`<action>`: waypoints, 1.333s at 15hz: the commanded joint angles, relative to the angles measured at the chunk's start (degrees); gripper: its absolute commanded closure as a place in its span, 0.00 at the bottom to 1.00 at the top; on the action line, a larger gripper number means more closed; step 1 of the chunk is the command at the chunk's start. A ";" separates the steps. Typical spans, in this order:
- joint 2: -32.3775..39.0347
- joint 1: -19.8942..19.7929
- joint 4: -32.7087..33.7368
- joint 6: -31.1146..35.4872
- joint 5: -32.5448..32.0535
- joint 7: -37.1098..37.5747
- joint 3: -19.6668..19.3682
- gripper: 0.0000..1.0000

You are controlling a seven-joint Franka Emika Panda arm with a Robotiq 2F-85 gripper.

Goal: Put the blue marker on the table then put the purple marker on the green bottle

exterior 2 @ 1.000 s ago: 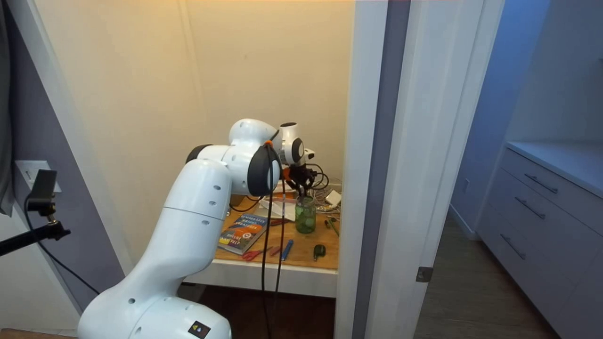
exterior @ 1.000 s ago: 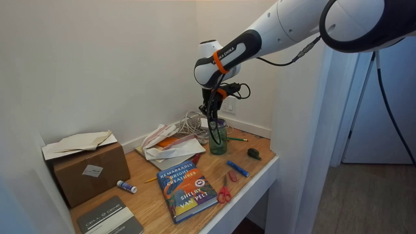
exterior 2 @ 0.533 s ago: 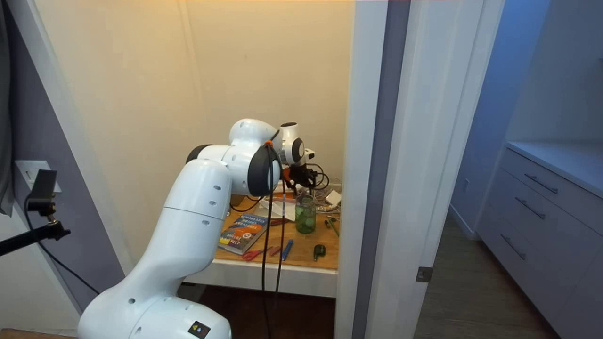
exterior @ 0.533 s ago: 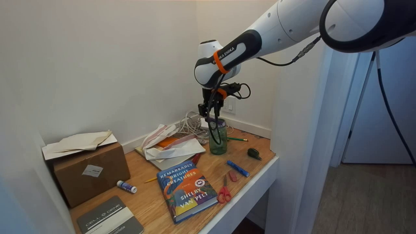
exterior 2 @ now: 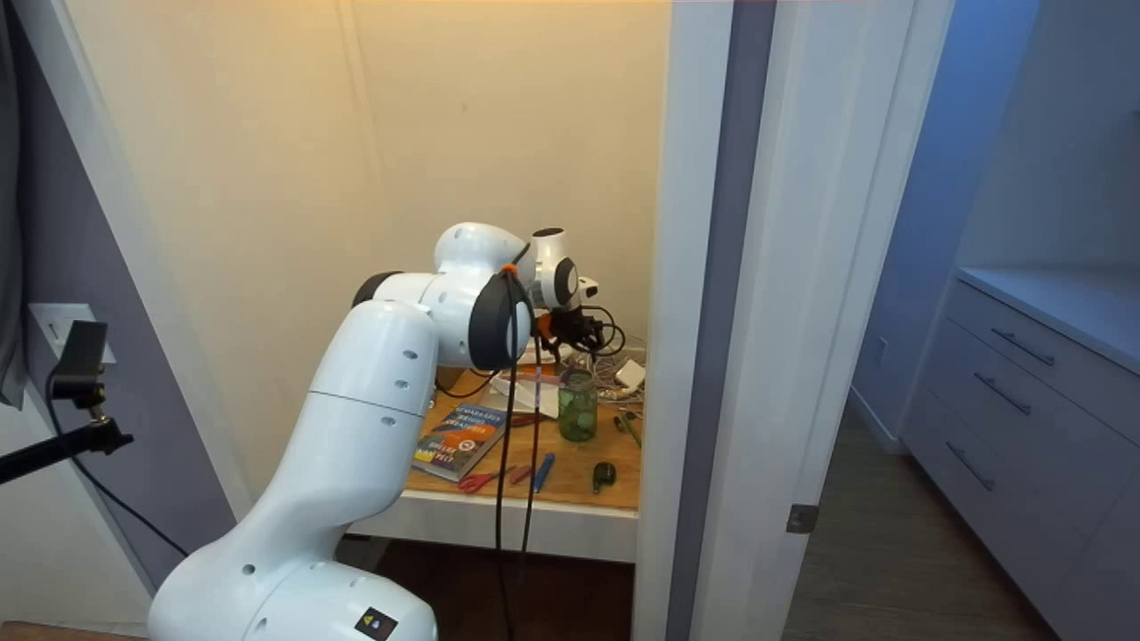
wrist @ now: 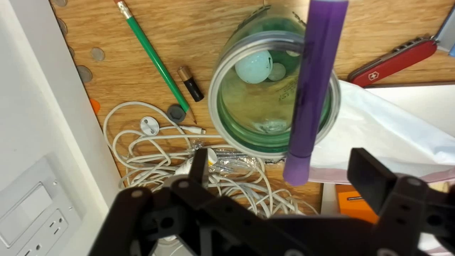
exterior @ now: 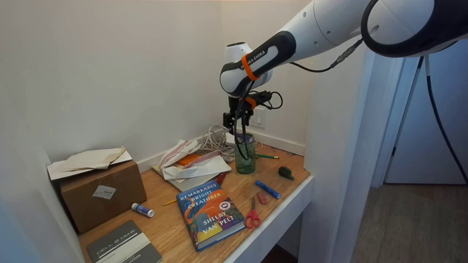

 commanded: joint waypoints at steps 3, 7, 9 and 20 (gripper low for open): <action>-2.72 -1.39 -1.95 0.41 0.90 -0.53 1.40 0.00; -8.28 -2.59 -7.19 1.20 2.41 -2.37 3.38 0.00; -11.77 -3.10 -10.91 1.86 2.30 -2.34 3.62 0.00; -29.33 -7.13 -31.75 5.54 9.16 -4.24 6.31 0.00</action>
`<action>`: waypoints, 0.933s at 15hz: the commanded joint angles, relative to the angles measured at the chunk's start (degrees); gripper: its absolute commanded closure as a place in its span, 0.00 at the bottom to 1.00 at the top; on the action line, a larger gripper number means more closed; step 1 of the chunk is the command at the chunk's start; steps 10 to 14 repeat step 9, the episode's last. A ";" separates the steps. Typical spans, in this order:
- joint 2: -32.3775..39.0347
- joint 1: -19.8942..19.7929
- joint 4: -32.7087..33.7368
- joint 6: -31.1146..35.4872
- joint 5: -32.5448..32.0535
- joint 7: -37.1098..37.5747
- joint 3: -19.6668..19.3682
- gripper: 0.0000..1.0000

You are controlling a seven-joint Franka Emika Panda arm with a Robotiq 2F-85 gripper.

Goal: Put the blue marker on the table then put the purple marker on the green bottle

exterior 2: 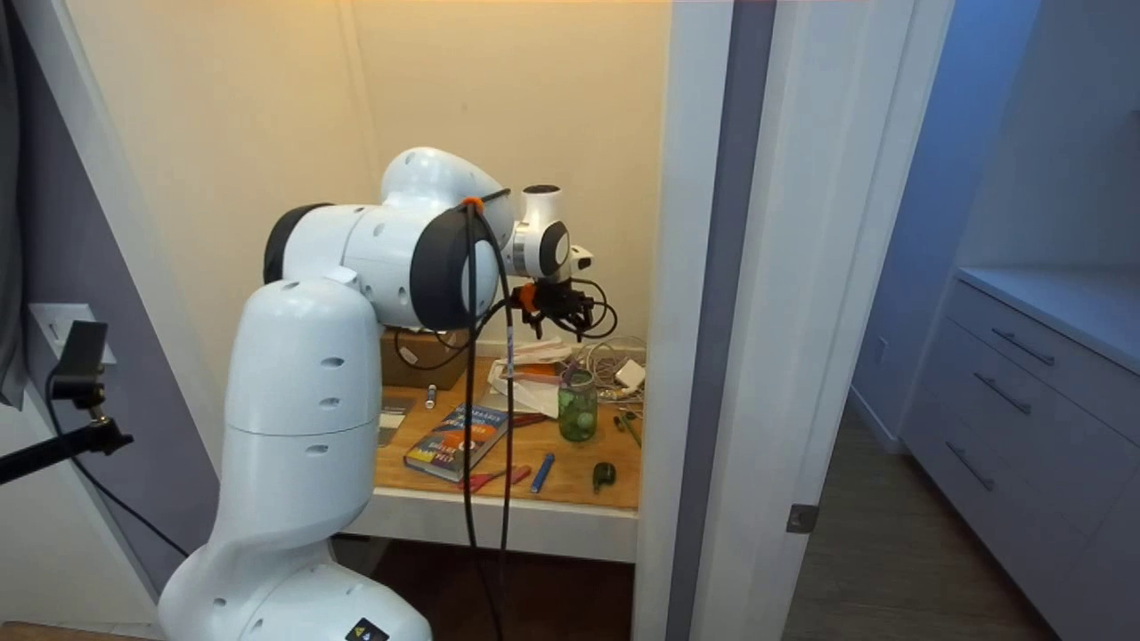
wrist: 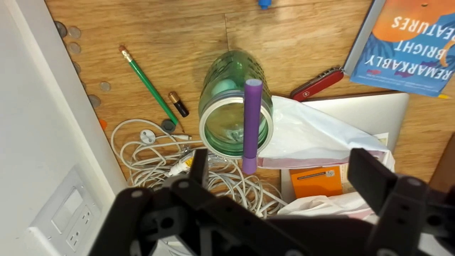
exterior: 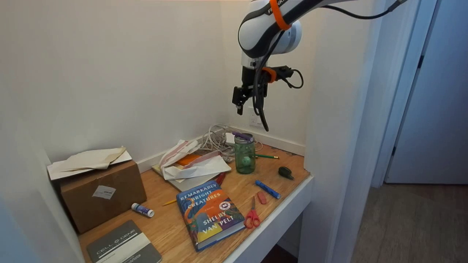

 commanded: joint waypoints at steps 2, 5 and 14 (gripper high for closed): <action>-6.70 -1.76 -9.26 3.91 3.41 -1.76 1.28 0.00; -4.47 -1.03 -6.19 2.17 1.60 -0.07 0.74 0.00; -4.23 -1.02 -6.09 2.17 1.59 -0.07 0.73 0.00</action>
